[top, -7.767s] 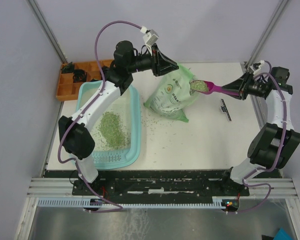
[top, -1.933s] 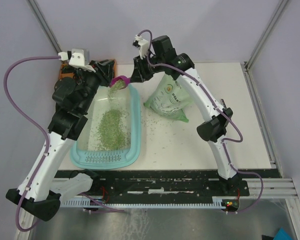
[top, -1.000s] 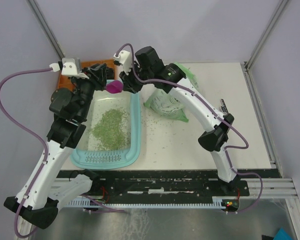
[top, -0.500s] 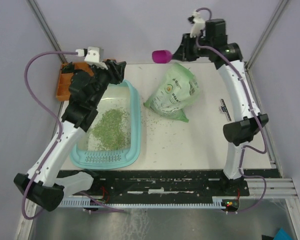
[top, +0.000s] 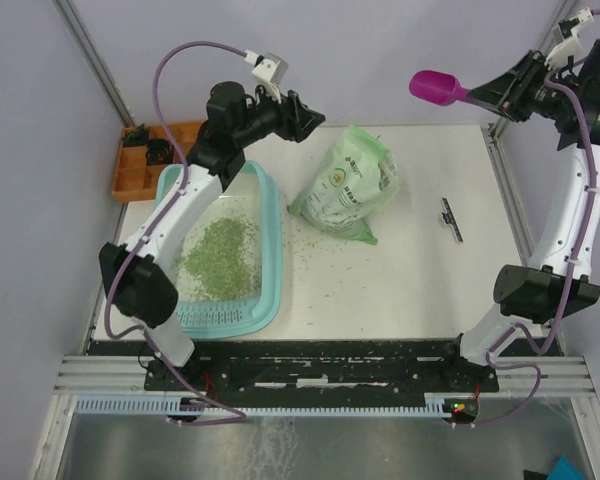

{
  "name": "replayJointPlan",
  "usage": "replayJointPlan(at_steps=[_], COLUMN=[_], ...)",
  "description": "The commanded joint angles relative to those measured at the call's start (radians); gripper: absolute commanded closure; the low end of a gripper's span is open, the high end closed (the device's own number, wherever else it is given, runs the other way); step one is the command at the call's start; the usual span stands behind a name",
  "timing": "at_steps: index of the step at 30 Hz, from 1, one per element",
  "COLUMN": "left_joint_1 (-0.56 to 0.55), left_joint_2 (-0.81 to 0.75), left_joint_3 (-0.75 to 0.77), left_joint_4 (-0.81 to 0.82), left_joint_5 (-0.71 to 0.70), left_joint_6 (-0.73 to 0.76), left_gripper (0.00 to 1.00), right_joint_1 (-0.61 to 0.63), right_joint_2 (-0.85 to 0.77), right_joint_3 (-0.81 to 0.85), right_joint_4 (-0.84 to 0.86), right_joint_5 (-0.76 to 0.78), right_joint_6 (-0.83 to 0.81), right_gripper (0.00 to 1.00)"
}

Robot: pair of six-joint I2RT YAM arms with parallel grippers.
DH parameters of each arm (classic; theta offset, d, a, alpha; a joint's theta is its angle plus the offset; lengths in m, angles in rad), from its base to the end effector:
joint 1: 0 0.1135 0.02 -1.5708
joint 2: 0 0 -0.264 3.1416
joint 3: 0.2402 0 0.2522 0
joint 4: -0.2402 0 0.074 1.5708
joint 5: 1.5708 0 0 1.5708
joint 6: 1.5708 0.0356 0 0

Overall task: Fill the litter box with clean litter
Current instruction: 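Pour the cat litter into the litter box, then scoop the cat litter from the cat litter bag.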

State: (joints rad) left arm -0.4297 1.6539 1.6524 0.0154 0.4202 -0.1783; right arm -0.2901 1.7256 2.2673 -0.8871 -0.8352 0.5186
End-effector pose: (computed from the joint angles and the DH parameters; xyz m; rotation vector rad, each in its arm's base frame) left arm 0.3516 -0.1771 0.4377 0.5366 1.5234 -0.8004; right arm 0.3255 -0.0696 0.5189 0.1943 1.8975 0.9486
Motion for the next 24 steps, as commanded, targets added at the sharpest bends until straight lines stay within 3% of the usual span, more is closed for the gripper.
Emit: replayJointPlan(at_steps=[1, 4, 9, 12, 24], left_joint_1=[0.017, 0.024, 0.062, 0.086, 0.041], left_joint_2=[0.157, 0.283, 0.487, 0.498, 0.582], left_joint_3=[0.210, 0.369, 0.598, 0.520, 0.494], left_joint_4=[-0.042, -0.046, -0.020, 0.119, 0.123], left_joint_5=[0.263, 0.359, 0.528, 0.564, 0.611], left_joint_6=[-0.046, -0.087, -0.193, -0.291, -0.339], left_gripper=[0.34, 0.28, 0.27, 0.27, 0.34], right_joint_1=[-0.046, -0.060, -0.063, -0.063, -0.063], right_joint_2=[-0.045, -0.071, -0.108, -0.114, -0.090], right_joint_3=[-0.014, -0.052, -0.120, -0.145, -0.179], right_joint_4=[-0.141, -0.194, -0.294, -0.340, -0.420], right_joint_5=[-0.145, -0.167, -0.167, -0.133, -0.067], right_joint_6=[-0.104, -0.162, -0.259, -0.305, -0.388], right_gripper=[0.98, 0.98, 0.98, 0.98, 0.98])
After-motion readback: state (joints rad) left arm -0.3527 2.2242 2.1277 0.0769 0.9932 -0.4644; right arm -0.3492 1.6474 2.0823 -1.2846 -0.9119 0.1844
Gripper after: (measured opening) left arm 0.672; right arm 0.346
